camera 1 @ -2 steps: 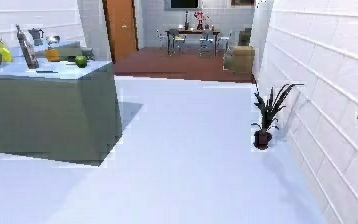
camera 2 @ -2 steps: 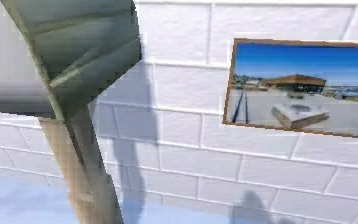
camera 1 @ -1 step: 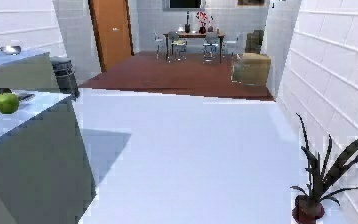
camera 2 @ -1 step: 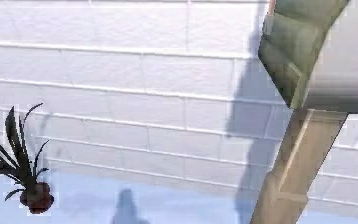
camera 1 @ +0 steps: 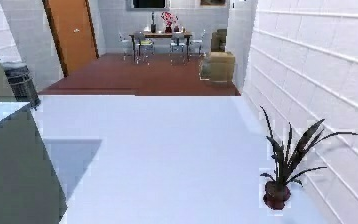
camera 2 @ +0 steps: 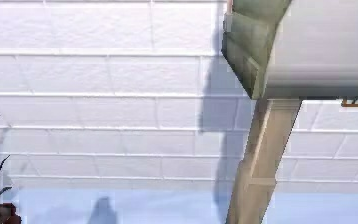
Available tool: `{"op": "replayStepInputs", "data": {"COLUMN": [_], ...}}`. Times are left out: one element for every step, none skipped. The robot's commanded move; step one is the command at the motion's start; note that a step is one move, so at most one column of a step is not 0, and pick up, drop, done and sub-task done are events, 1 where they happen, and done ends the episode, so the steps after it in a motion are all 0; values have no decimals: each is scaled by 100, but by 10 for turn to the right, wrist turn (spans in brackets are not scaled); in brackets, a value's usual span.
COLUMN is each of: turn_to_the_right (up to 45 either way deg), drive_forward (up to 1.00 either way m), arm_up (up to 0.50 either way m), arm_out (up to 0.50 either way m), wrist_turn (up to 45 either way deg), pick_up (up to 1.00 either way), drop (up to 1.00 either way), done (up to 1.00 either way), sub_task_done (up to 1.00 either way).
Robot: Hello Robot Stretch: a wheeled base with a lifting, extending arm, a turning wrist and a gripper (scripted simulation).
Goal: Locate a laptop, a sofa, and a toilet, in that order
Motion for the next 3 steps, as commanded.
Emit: {"op": "replayStepInputs", "data": {"turn_to_the_right": [0,30,0], "drive_forward": [100,0,5], "arm_up": [0,0,0], "arm_out": [0,0,0], "wrist_turn": [0,0,0], "pick_up": [0,0,0], "drop": [0,0,0], "done": [0,0,0], "sub_task_done": [0,0,0]}}
